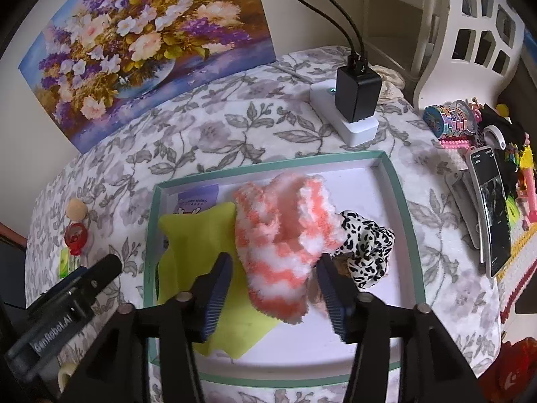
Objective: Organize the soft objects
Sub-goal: 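Open the left tool to drop the cloth while the right releases the towel, then move both tools back toward the green tissue pack and red tape roll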
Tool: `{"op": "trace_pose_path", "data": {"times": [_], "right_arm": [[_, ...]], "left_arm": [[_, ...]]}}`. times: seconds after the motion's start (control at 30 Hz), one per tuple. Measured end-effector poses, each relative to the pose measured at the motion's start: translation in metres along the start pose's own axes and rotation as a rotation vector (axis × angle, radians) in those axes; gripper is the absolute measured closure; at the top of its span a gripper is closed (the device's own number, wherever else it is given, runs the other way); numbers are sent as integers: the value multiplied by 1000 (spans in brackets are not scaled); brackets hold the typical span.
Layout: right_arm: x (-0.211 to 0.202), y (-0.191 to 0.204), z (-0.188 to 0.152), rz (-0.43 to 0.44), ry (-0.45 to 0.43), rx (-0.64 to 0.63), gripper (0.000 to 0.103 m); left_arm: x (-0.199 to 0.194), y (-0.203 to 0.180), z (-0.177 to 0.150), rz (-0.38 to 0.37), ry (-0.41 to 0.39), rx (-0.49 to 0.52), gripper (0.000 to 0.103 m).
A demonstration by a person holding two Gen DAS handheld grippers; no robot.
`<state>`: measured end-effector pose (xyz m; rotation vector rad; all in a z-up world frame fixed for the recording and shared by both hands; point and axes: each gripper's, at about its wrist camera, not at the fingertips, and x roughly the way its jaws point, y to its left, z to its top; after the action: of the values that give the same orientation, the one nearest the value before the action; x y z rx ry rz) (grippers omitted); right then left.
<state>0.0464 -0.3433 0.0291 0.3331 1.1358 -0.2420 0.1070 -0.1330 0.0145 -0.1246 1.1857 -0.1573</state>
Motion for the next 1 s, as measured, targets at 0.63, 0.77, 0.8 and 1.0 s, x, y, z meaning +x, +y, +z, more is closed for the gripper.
{"op": "trace_pose_path", "data": {"times": [0.63,0.77,0.8,1.0], "right_arm": [[9,10,-3,-23,19,-43,0],[12,10,-4,-29,22,-48,0],[12,9,-4,-28,23,-46,0],[13,10,-4,-27,25,-45,0]], "left_arm": [[15,28,-2,126,27,-65,3],[14,31,-1,140,24,-75,3],[14,32,-1,141,23,-79,3],[13,40,1,148,21,-101,3]]}}
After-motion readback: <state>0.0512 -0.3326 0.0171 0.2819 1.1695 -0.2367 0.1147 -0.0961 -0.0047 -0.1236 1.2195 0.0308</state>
